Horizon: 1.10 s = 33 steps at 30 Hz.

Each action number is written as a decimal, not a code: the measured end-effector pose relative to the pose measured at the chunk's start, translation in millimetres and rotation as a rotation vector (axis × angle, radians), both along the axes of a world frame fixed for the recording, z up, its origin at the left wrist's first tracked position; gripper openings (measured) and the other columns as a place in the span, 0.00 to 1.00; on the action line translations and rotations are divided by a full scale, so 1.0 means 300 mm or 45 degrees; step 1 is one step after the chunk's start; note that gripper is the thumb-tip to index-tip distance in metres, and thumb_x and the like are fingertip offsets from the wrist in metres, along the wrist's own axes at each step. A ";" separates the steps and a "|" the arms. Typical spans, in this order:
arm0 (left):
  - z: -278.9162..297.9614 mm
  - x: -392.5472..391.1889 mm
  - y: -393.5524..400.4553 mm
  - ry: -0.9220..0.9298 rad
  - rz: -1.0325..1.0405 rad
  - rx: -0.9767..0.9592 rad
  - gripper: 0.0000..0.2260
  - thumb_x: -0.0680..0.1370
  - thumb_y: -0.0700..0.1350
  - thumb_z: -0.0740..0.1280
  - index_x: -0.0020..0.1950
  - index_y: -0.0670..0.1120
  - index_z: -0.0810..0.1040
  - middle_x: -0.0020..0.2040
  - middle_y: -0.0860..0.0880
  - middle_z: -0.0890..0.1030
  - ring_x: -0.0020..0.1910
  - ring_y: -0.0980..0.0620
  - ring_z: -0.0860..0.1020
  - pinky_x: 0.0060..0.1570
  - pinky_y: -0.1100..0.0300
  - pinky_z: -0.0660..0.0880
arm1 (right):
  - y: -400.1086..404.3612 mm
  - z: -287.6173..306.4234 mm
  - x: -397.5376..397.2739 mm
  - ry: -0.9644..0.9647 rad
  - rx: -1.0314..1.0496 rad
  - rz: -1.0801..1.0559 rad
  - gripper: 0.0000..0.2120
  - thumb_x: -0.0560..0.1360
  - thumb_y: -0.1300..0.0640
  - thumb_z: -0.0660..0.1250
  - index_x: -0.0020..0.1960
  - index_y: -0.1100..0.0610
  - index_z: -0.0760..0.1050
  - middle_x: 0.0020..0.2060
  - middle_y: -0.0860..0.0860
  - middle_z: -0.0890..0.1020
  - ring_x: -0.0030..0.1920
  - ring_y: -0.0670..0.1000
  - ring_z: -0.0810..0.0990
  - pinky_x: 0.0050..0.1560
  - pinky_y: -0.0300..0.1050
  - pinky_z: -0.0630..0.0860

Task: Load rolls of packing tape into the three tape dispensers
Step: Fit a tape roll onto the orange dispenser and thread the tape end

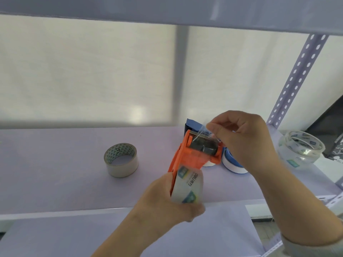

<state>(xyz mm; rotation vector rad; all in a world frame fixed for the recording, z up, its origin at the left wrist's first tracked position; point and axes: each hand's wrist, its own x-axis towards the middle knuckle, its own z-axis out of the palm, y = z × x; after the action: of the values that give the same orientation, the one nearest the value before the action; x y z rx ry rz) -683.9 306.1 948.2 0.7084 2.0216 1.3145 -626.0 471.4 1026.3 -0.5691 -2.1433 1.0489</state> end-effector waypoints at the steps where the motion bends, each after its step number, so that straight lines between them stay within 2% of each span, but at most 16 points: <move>1: -0.001 0.003 0.003 -0.020 0.070 0.026 0.23 0.53 0.59 0.73 0.44 0.52 0.80 0.39 0.51 0.86 0.39 0.51 0.84 0.47 0.51 0.82 | -0.004 -0.003 -0.006 -0.011 0.016 -0.005 0.07 0.72 0.62 0.71 0.36 0.54 0.80 0.31 0.50 0.82 0.26 0.40 0.76 0.23 0.25 0.67; 4: -0.008 0.008 0.006 -0.053 0.137 0.055 0.22 0.53 0.60 0.73 0.42 0.50 0.82 0.39 0.48 0.86 0.38 0.51 0.83 0.47 0.49 0.81 | -0.003 0.002 -0.016 -0.050 0.082 -0.002 0.08 0.72 0.60 0.71 0.34 0.52 0.80 0.30 0.50 0.82 0.27 0.41 0.76 0.23 0.25 0.68; 7: -0.004 0.006 -0.007 -0.025 -0.023 0.003 0.16 0.60 0.49 0.77 0.45 0.51 0.79 0.41 0.48 0.85 0.36 0.55 0.81 0.43 0.55 0.81 | 0.040 0.021 -0.024 -0.010 0.067 -0.039 0.07 0.71 0.59 0.72 0.35 0.53 0.81 0.28 0.49 0.82 0.25 0.41 0.77 0.27 0.33 0.74; 9: -0.006 -0.001 -0.016 -0.053 -0.095 -0.019 0.17 0.60 0.45 0.77 0.46 0.51 0.77 0.41 0.49 0.84 0.34 0.57 0.81 0.40 0.58 0.82 | 0.068 0.027 -0.034 -0.016 0.009 -0.046 0.05 0.71 0.59 0.73 0.36 0.55 0.82 0.29 0.53 0.84 0.27 0.45 0.79 0.32 0.39 0.78; 10: -0.010 -0.004 -0.019 -0.073 -0.107 -0.027 0.17 0.60 0.44 0.78 0.46 0.51 0.77 0.40 0.50 0.84 0.34 0.58 0.81 0.37 0.60 0.82 | 0.077 0.024 -0.039 -0.036 -0.020 -0.026 0.04 0.71 0.60 0.73 0.37 0.56 0.83 0.31 0.55 0.84 0.28 0.47 0.79 0.32 0.38 0.78; 12: -0.022 -0.009 -0.022 -0.114 -0.100 -0.027 0.17 0.59 0.48 0.79 0.45 0.51 0.78 0.40 0.50 0.85 0.37 0.57 0.82 0.37 0.63 0.80 | 0.088 0.011 -0.051 -0.087 -0.087 0.030 0.03 0.71 0.61 0.73 0.38 0.59 0.83 0.32 0.58 0.84 0.29 0.49 0.78 0.30 0.36 0.77; 14: -0.035 -0.014 -0.021 -0.202 -0.026 0.021 0.18 0.59 0.55 0.78 0.44 0.48 0.81 0.42 0.47 0.86 0.40 0.52 0.84 0.42 0.60 0.80 | 0.100 0.003 -0.059 -0.138 -0.170 0.083 0.03 0.70 0.62 0.73 0.38 0.59 0.83 0.30 0.57 0.84 0.29 0.49 0.79 0.31 0.35 0.79; 16: -0.051 -0.018 -0.022 -0.281 0.045 0.075 0.13 0.67 0.53 0.76 0.43 0.46 0.81 0.41 0.45 0.86 0.38 0.51 0.83 0.40 0.61 0.80 | 0.114 0.000 -0.062 -0.190 -0.215 0.132 0.04 0.70 0.63 0.74 0.38 0.57 0.83 0.27 0.52 0.84 0.28 0.46 0.79 0.33 0.36 0.80; 18: -0.072 -0.027 -0.029 -0.232 0.017 0.065 0.10 0.69 0.50 0.75 0.44 0.47 0.81 0.42 0.46 0.86 0.39 0.51 0.83 0.41 0.58 0.81 | 0.126 0.002 -0.065 -0.204 -0.225 0.150 0.05 0.70 0.64 0.74 0.37 0.57 0.83 0.25 0.50 0.83 0.27 0.45 0.79 0.34 0.38 0.81; 20: -0.090 -0.040 -0.042 -0.125 -0.076 0.007 0.14 0.63 0.53 0.75 0.46 0.51 0.79 0.44 0.49 0.85 0.43 0.51 0.83 0.47 0.54 0.81 | 0.144 0.009 -0.066 -0.134 -0.254 0.110 0.04 0.70 0.65 0.73 0.38 0.58 0.83 0.25 0.51 0.83 0.25 0.45 0.78 0.33 0.38 0.81; 23: -0.090 -0.044 -0.062 -0.069 -0.227 -0.077 0.21 0.58 0.54 0.75 0.49 0.56 0.76 0.47 0.53 0.85 0.47 0.54 0.83 0.52 0.55 0.80 | 0.174 0.013 -0.067 -0.042 -0.335 0.032 0.03 0.70 0.65 0.73 0.39 0.58 0.83 0.25 0.49 0.83 0.25 0.44 0.79 0.32 0.36 0.80; 25: -0.087 -0.042 -0.063 -0.130 -0.217 -0.032 0.22 0.58 0.55 0.76 0.49 0.54 0.78 0.46 0.52 0.86 0.47 0.52 0.84 0.52 0.53 0.81 | 0.173 -0.001 -0.074 -0.061 -0.346 0.024 0.03 0.70 0.64 0.73 0.39 0.58 0.83 0.27 0.51 0.83 0.26 0.44 0.79 0.31 0.36 0.80; 28: -0.092 -0.041 -0.055 -0.214 -0.048 0.078 0.26 0.55 0.62 0.73 0.47 0.48 0.81 0.44 0.47 0.87 0.46 0.46 0.84 0.50 0.49 0.80 | 0.166 -0.018 -0.085 -0.086 -0.376 0.018 0.04 0.71 0.64 0.72 0.38 0.58 0.82 0.29 0.53 0.83 0.25 0.44 0.78 0.30 0.35 0.80; 31: -0.099 -0.041 -0.059 -0.189 -0.064 0.088 0.23 0.59 0.59 0.73 0.48 0.48 0.80 0.45 0.47 0.86 0.46 0.47 0.84 0.49 0.51 0.81 | 0.183 -0.013 -0.086 -0.056 -0.449 0.012 0.05 0.70 0.65 0.73 0.37 0.57 0.82 0.26 0.50 0.83 0.26 0.45 0.79 0.29 0.35 0.78; 33: -0.102 -0.049 -0.069 -0.163 -0.118 0.075 0.23 0.59 0.57 0.74 0.50 0.50 0.79 0.46 0.48 0.86 0.46 0.48 0.84 0.50 0.51 0.81 | 0.192 -0.020 -0.087 -0.040 -0.487 -0.015 0.04 0.70 0.65 0.73 0.38 0.58 0.82 0.28 0.52 0.83 0.28 0.47 0.79 0.29 0.35 0.77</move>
<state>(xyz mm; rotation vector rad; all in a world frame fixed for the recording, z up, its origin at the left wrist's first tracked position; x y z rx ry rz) -698.5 285.3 917.7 0.7173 1.8338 1.3354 -652.2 529.1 1020.4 -0.7771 -1.9707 1.4648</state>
